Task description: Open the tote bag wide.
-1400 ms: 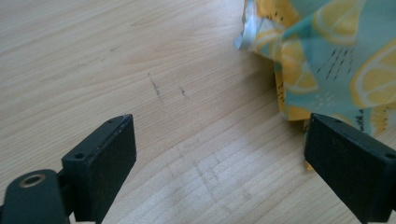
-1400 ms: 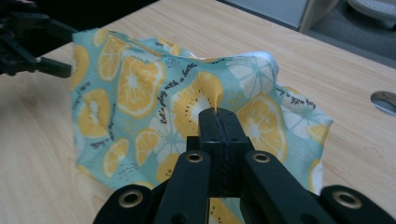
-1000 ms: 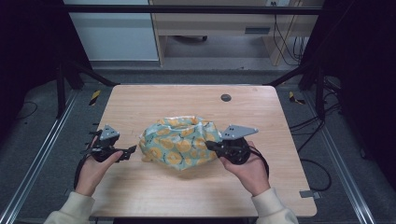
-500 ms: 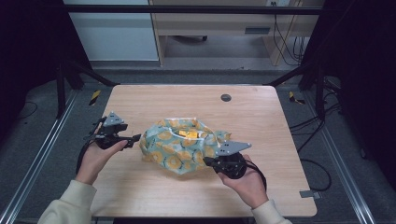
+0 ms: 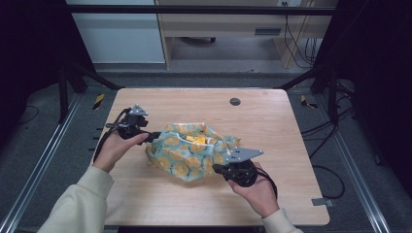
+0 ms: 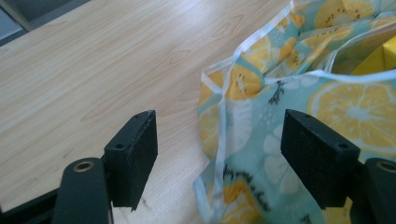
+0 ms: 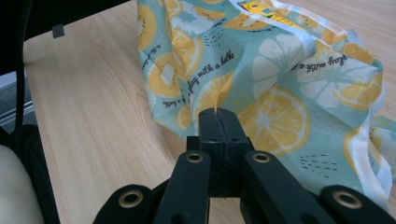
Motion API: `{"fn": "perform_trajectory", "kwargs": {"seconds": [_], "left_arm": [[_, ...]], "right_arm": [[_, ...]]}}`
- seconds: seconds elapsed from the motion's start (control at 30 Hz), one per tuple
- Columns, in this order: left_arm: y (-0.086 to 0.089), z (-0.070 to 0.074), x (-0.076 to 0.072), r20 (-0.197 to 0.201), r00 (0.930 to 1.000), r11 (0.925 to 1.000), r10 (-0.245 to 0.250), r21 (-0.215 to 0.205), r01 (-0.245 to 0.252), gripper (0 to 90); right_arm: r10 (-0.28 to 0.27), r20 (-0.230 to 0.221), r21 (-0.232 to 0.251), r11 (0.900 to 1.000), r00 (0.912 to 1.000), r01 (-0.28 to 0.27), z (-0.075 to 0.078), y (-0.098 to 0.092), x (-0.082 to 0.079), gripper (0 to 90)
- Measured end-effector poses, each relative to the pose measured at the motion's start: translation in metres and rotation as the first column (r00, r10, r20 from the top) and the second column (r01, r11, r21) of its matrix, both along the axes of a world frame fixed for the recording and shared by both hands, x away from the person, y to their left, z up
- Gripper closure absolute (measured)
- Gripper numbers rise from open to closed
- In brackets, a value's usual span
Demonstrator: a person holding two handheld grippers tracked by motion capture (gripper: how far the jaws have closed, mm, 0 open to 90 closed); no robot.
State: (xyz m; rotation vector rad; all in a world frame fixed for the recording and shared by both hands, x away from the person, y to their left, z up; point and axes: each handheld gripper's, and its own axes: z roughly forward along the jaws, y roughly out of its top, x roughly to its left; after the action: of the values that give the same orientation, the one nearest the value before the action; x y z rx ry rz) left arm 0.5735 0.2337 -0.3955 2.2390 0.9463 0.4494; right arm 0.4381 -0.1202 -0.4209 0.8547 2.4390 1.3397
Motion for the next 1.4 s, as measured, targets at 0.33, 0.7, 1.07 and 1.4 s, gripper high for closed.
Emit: {"fn": "perform_trajectory", "kwargs": {"seconds": [0.33,0.7,1.07,1.4], "left_arm": [[-0.02,-0.014,0.011,-0.05,0.9976,0.9977,-0.048,0.046,0.05,22.5],[-0.029,-0.022,0.009,-0.116,0.9899,0.9914,-0.081,0.092,0.092,61.6],[-0.027,-0.007,0.001,-0.048,0.9956,0.9939,-0.08,0.071,0.083,90.0],[-0.024,0.041,-0.019,0.109,0.9909,0.9968,-0.079,0.001,0.08,90.0]], "right_arm": [[-0.001,-0.008,0.004,1.0,1.0,0.001,-0.003,-0.001,0.0,90.0],[-0.01,-0.014,0.006,1.0,0.9998,0.01,-0.004,-0.002,0.001,90.0],[-0.03,-0.012,0.009,1.0,0.9995,0.03,-0.004,-0.006,0.003,90.0],[-0.105,0.063,0.001,0.994,0.9924,0.105,0.018,-0.015,0.001,90.0]]}}
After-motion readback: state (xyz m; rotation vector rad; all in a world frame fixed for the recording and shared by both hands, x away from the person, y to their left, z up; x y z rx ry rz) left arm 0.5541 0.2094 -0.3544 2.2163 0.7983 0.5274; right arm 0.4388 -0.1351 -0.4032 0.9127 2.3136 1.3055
